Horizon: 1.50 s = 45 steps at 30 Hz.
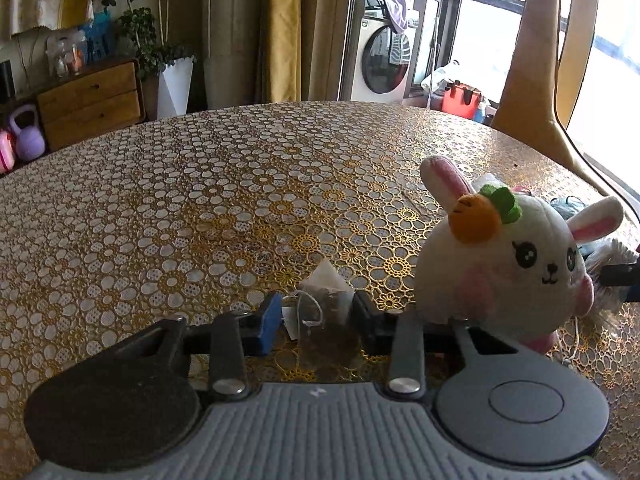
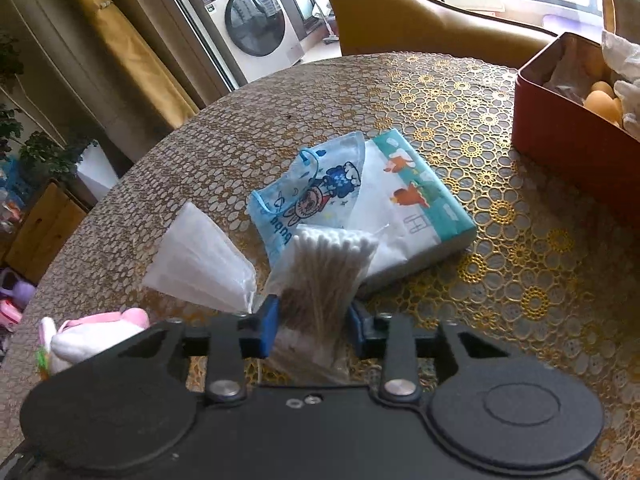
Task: Organize soft objects
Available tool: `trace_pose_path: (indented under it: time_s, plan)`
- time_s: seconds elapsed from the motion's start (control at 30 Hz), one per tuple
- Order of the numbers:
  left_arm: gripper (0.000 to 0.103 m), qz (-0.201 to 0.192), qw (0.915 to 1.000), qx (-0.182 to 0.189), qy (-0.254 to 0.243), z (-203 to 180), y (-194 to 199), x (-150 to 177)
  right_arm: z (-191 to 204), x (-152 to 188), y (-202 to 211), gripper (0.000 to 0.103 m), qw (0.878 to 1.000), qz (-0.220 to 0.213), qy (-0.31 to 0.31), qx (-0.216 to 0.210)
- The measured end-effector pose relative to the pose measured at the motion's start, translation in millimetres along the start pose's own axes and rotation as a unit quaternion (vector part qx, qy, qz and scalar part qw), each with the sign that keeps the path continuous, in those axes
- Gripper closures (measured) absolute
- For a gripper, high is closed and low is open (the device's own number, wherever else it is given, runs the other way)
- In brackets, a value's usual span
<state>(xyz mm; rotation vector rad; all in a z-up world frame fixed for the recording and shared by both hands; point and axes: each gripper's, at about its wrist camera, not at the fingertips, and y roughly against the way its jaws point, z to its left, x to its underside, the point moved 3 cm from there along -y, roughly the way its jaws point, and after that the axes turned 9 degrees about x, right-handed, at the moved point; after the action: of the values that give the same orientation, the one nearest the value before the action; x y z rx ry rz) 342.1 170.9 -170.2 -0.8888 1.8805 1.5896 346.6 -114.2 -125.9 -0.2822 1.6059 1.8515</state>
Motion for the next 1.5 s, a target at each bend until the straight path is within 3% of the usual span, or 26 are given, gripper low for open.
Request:
trace_pose_path:
  time_s: [0.23, 0.87, 1.03, 1.1, 1.17, 1.2, 1.23, 1.5]
  plan:
    - [0.078, -0.001, 0.9999, -0.010, -0.010, -5.6, 8.2, -2.2, -1.8, 0.1, 11.7, 0.089, 0.999, -0.022, 0.038, -0.024]
    - [0.080, 0.003, 0.9998, 0.012, -0.018, -23.5, 66.4, 3.7, -38.3, 2.0, 91.2, 0.090, 0.991, -0.055, 0.073, -0.102]
    - [0.079, 0.001, 0.9998, 0.018, 0.007, -14.1, 68.8, 3.1, -50.6, 2.7, 100.2, 0.089, 0.990, -0.054, 0.067, -0.110]
    - [0.072, 0.011, 0.9998, 0.014, 0.011, -11.5, 65.6, 3.7, -53.5, 4.5, 101.8, 0.089, 0.990, -0.053, 0.068, -0.114]
    - [0.052, 0.014, 0.9997, 0.015, 0.015, -8.2, 61.4, 4.3, -54.4, 5.3, 101.7, 0.089, 0.989, -0.050, 0.069, -0.119]
    - [0.031, 0.011, 0.9996, 0.018, 0.016, -7.7, 60.8, 4.6, -54.8, 6.1, 101.8, 0.089, 0.989, -0.049, 0.070, -0.121]
    - [0.024, 0.006, 0.9997, 0.019, 0.016, -7.0, 60.6, 4.9, -55.2, 7.0, 102.0, 0.089, 0.989, -0.049, 0.071, -0.122]
    - [0.024, 0.014, 0.9998, -0.009, 0.014, 0.2, 33.0, 4.8, -58.1, 13.4, 95.9, 0.089, 0.989, -0.036, 0.068, -0.127]
